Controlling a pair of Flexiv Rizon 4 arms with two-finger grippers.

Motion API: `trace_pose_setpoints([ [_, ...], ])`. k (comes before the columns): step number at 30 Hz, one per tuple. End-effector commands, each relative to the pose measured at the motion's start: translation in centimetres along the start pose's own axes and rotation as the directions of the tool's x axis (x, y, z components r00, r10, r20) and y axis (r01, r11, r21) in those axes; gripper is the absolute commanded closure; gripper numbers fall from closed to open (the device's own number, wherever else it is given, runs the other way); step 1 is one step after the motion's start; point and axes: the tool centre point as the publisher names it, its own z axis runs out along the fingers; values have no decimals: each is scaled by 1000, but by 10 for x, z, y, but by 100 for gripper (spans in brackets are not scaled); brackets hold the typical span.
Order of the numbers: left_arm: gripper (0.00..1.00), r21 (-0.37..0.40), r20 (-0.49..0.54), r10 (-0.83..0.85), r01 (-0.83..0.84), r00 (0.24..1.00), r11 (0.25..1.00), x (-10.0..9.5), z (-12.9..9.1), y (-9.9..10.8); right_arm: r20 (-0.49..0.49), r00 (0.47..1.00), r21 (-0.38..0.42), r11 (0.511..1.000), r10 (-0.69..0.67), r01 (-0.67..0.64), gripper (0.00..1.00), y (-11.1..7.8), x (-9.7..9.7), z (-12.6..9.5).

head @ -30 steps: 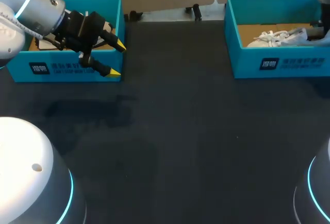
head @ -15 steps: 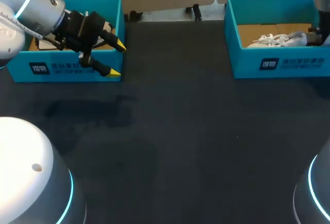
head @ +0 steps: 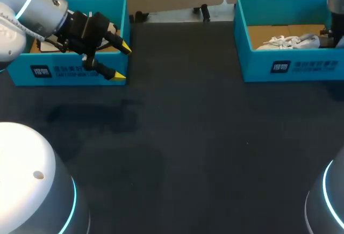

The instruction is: Take the shoe out of the shoebox, open the shoe tongue, remove and reinsert the insole, then place the shoe into the shoebox

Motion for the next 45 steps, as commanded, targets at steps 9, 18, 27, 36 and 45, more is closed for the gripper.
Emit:
trace_pose_setpoints([
  [9, 0, -3, 1, 0, 0, 1000, 1000, 1, 0, 0, 1, 1000, 4, 1000, 11, -11, 61, 2, 3, -1],
  [18, 0, -3, 1, 0, 0, 1000, 1000, 1, 0, 0, 5, 1000, -11, 1000, 23, -22, 58, 3, -1, -13],
  [27, 0, -3, 1, 0, 0, 1000, 1000, 1, 0, 0, 2, 1000, -24, 1000, 19, -19, 53, 4, -1, -27],
  [36, 0, -3, 1, 0, 0, 1000, 1000, 1, 0, 0, 0, 1000, -46, 999, 9, -9, 27, 4, -6, -48],
  [45, 0, -3, 1, 0, 0, 1000, 1000, 1, 0, 0, -24, 999, -80, 996, -32, 30, 20, 2, -3, -76],
])
